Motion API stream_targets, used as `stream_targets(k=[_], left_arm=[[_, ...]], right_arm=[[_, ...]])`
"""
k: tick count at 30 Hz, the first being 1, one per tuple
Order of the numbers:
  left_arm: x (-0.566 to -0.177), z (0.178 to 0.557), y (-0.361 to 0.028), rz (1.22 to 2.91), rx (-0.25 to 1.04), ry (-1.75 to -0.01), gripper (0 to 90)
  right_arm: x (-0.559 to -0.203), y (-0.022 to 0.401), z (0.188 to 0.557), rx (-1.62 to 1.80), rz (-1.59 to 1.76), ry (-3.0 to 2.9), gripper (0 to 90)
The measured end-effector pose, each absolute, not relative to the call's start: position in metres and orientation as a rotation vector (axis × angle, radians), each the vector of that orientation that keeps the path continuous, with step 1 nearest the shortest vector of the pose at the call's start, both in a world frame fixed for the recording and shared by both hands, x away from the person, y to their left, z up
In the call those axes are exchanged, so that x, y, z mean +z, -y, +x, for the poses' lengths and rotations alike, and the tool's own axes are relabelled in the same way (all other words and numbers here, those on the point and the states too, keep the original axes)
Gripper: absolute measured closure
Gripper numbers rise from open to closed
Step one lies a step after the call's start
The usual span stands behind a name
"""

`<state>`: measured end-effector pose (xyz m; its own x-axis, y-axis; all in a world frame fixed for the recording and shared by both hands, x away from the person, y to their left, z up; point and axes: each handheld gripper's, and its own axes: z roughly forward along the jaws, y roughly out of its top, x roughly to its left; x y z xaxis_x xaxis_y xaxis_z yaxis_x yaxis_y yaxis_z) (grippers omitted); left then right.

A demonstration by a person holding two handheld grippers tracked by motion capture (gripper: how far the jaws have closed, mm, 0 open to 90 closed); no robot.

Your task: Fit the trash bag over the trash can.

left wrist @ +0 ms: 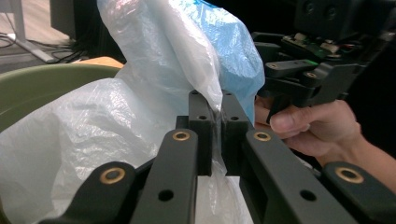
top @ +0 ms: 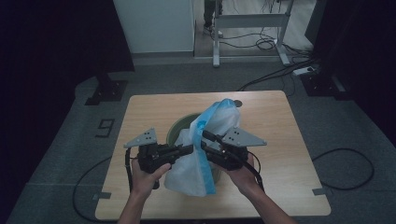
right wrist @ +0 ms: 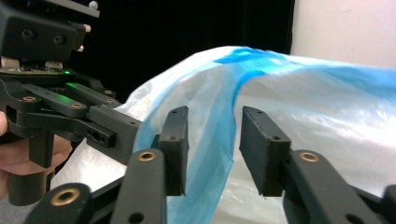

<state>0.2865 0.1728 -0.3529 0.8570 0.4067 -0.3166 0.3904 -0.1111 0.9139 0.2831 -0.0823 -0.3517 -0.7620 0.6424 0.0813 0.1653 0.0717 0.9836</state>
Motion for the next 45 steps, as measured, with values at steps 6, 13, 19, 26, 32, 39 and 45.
stream_targets(k=[6, 13, 19, 26, 32, 39, 45], left_arm=[[-0.357, 0.287, -0.169, 1.740, -0.011, -0.582, 87.5], [-0.358, 0.288, -0.171, 1.733, -0.019, -0.562, 88.0], [-0.359, 0.289, -0.178, 1.664, -0.007, -0.586, 87.9], [-0.360, 0.294, -0.195, 1.539, 0.033, -0.666, 88.5], [-0.364, 0.301, -0.206, 1.460, 0.082, -0.737, 89.3], [-0.359, 0.316, -0.208, 1.441, 0.110, -0.749, 89.3], [-0.355, 0.313, -0.215, 1.416, 0.119, -0.724, 89.0]], right_arm=[[-0.351, 0.083, 0.286, 1.774, 0.833, -1.987, 54.2], [-0.351, 0.085, 0.296, 1.826, 0.874, -1.993, 77.0], [-0.352, 0.094, 0.295, 1.873, 0.831, -1.979, 89.1], [-0.356, 0.121, 0.290, 1.860, 0.860, -1.973, 89.0], [-0.365, 0.157, 0.289, 1.759, 0.929, -1.931, 89.0], [-0.366, 0.186, 0.308, 1.605, 1.027, -1.860, 89.0], [-0.362, 0.203, 0.309, 1.621, 1.048, -1.779, 88.9]])
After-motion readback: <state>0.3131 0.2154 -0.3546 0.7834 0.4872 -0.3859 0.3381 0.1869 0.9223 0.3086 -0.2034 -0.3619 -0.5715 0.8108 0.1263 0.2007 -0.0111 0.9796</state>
